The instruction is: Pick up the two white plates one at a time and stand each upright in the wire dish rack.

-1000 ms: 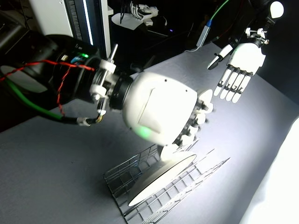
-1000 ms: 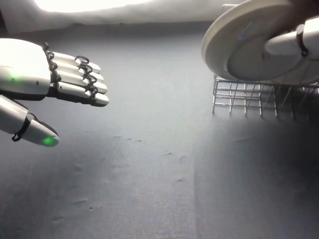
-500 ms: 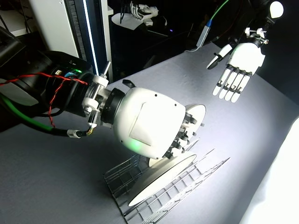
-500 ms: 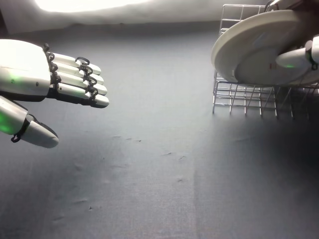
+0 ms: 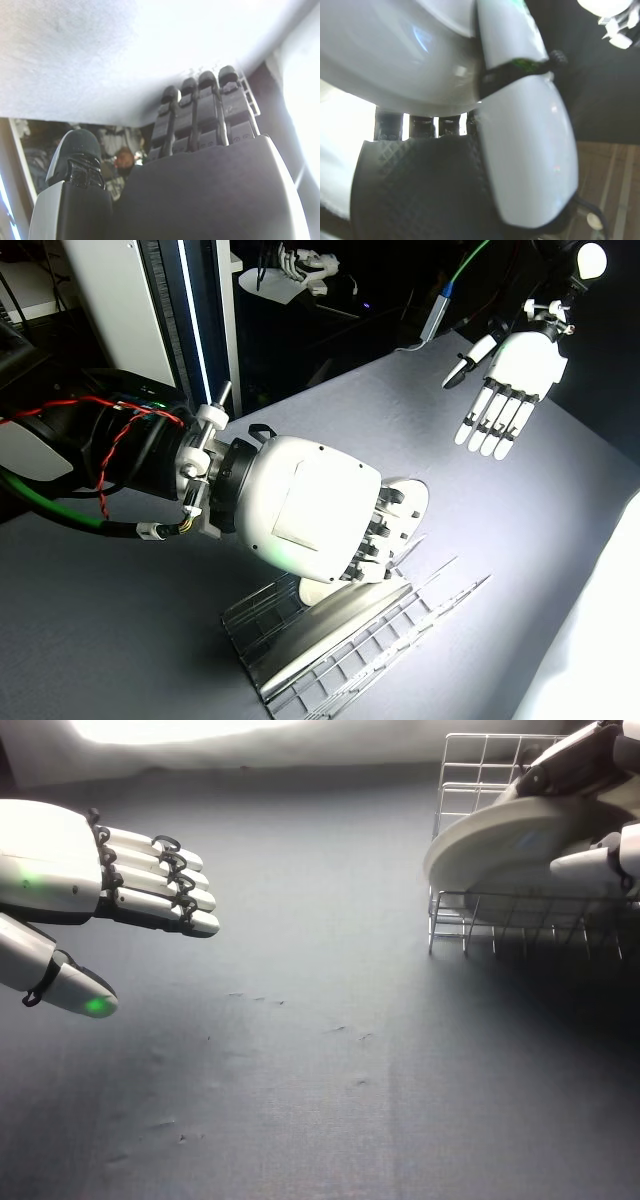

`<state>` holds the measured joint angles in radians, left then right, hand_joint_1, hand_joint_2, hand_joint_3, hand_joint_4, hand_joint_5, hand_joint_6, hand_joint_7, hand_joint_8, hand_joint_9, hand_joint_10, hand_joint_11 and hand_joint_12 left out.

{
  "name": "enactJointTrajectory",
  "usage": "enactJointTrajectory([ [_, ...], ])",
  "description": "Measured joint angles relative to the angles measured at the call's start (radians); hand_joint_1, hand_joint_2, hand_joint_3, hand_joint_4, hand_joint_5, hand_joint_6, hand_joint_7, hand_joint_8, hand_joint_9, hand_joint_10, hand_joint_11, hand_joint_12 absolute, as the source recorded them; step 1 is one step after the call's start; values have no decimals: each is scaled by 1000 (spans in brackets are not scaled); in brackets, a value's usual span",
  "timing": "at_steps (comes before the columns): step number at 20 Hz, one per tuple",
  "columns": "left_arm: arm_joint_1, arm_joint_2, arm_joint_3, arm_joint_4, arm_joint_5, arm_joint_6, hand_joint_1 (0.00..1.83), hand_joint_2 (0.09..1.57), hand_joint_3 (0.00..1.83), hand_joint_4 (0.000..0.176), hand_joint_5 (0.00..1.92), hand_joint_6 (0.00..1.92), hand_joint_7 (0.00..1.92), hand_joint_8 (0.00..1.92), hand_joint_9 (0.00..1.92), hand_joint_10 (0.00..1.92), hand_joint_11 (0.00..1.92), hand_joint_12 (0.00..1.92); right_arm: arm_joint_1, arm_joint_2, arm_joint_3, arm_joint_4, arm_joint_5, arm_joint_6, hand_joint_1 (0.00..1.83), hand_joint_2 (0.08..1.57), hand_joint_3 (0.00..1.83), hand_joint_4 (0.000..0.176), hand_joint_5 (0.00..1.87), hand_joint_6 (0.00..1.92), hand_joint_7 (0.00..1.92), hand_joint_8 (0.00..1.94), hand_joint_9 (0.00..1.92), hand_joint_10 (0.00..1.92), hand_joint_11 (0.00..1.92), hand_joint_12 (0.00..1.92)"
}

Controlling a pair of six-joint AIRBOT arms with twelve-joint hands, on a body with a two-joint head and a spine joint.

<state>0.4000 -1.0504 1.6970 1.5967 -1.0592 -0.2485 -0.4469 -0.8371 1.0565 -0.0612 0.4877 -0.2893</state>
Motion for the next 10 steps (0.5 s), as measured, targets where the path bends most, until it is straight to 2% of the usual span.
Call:
enactJointTrajectory([
  [4, 2, 0, -2, -2, 0, 0, 0, 1264, 0, 0, 92, 4, 71, 2, 38, 2, 0, 0, 0, 0, 0, -29, 6, 0, 1242, 994, 0, 0, 666, 0, 776, 0, 796, 10, 366, 1071],
  [5, 3, 0, -2, 0, 0, 0, 0, 1264, 0, 0, 93, 4, 73, 3, 44, 4, 5, 2, 0, 0, 0, -43, 14, 0, 1206, 988, 0, 0, 582, 0, 669, 0, 692, 1, 257, 1076],
  [6, 3, 0, -2, 1, 0, 0, 0, 1259, 0, 0, 89, 2, 70, 1, 40, 2, 3, 1, 5, 0, -5, -61, 21, 0, 1136, 971, 0, 0, 398, 0, 436, 0, 445, 0, 32, 1058],
  [7, 3, 0, -2, 1, 0, 0, 0, 1259, 0, 0, 89, 2, 70, 1, 40, 2, 3, 1, 12, 0, -10, -71, 22, 0, 1136, 971, 0, 0, 398, 0, 436, 0, 445, 0, 32, 1058],
  [9, 13, 0, -3, -7, 0, 0, 0, 1261, 0, 0, 108, 8, 88, 8, 52, 6, 17, 8, 35, 0, -30, -103, 29, 2, 990, 960, 0, 0, 124, 0, 104, 1, 115, 0, 0, 571],
  [10, 18, 0, -5, -2, -2, 1, 0, 1268, 2, 0, 102, 5, 80, 3, 46, 2, 5, 3, 48, 0, -43, -119, 35, 3, 850, 874, 0, 0, 4, 0, 3, 0, 4, 0, 0, 140],
])
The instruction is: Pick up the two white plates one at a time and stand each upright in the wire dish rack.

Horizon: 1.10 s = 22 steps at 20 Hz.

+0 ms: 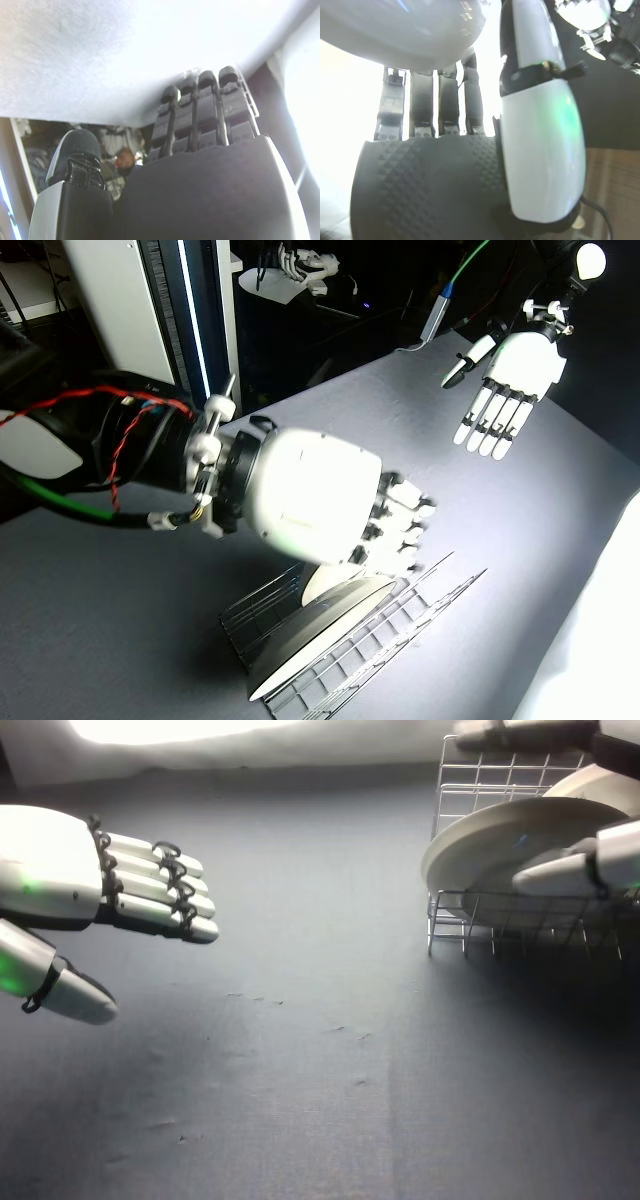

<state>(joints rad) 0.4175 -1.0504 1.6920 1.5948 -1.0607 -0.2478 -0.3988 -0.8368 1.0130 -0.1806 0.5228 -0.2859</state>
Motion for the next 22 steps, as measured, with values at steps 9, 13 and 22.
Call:
enactJointTrajectory([
  [9, -6, 42, -71, -6, -107, 0, 0, 1258, 0, 0, 92, 2, 64, 1, 26, 0, 0, 0, 40, 7, -27, -354, 35, 2, 604, 793, 0, 0, 0, 0, 0, 0, 0, 0, 0, 0],
  [13, -41, 62, -99, -11, -129, 13, 0, 1253, 0, 0, 90, 4, 72, 4, 38, 5, 0, 0, 55, 17, -22, -632, 138, 3, 549, 836, 15, 0, 0, 0, 0, 0, 0, 0, 0, 0],
  [22, -54, 63, -103, 25, -122, 33, 0, 1266, 3, 0, 91, 4, 87, 6, 44, 5, 0, 0, 145, 34, 25, -925, 357, -24, 401, 886, 22, 0, 0, 0, 0, 0, 0, 0, 27, 19],
])
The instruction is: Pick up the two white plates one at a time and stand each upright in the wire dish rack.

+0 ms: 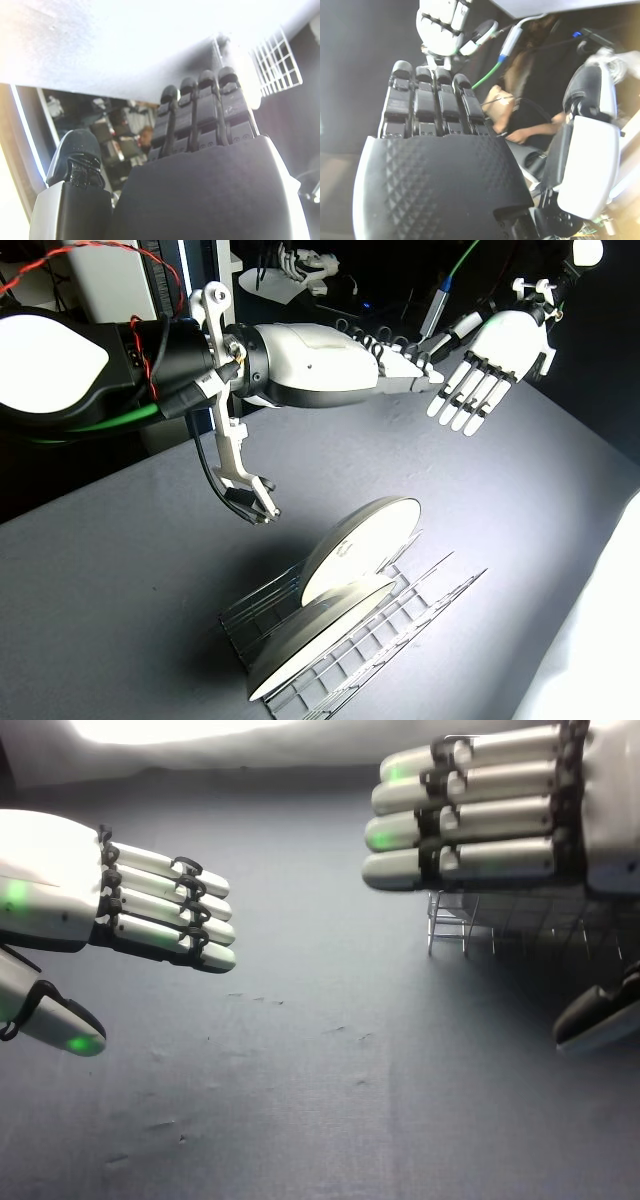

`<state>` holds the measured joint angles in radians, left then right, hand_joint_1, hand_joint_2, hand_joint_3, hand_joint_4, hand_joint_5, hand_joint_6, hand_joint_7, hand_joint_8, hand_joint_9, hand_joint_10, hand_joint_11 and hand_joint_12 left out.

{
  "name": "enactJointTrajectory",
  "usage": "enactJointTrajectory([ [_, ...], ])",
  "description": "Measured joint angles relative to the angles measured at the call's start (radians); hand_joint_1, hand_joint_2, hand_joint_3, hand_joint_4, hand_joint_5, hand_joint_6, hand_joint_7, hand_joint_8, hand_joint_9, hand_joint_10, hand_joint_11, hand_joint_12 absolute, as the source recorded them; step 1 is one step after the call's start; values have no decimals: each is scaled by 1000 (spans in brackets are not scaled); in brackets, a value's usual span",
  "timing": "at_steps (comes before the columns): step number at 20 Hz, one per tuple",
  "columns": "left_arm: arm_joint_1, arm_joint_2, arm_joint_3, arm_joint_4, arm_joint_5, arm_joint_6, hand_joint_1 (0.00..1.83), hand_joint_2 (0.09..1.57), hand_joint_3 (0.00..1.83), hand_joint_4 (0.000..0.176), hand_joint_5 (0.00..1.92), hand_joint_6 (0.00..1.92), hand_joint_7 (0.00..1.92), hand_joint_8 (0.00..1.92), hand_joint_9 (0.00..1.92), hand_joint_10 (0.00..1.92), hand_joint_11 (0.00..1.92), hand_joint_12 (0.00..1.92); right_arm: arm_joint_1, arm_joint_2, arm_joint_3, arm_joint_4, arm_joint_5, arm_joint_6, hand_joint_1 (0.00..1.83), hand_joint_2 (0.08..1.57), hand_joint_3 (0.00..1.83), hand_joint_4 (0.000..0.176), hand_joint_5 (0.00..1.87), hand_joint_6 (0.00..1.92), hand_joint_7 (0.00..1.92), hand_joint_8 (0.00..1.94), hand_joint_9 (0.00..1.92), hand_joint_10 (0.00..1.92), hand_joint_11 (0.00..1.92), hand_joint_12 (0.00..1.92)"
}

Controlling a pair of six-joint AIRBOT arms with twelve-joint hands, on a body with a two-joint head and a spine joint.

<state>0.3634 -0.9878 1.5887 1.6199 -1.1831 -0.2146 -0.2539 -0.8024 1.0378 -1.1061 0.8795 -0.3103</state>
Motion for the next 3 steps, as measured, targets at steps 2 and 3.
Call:
enactJointTrajectory([
  [2, 0, 0, -1, 8, -3, 0, 0, 1259, 0, 0, 77, 0, 58, 0, 10, 0, 0, 0, 2, 3, 2, -34, 18, -9, 453, 884, 18, 0, 0, 0, 0, 0, 0, 0, 25, 20],
  [3, 0, 1, -3, 11, 0, 0, 0, 1260, 0, 0, 62, 0, 53, 1, 13, 5, 0, 0, 1, 5, 4, -69, 22, -21, 640, 871, 8, 0, 0, 0, 0, 0, 0, 0, 41, 31],
])
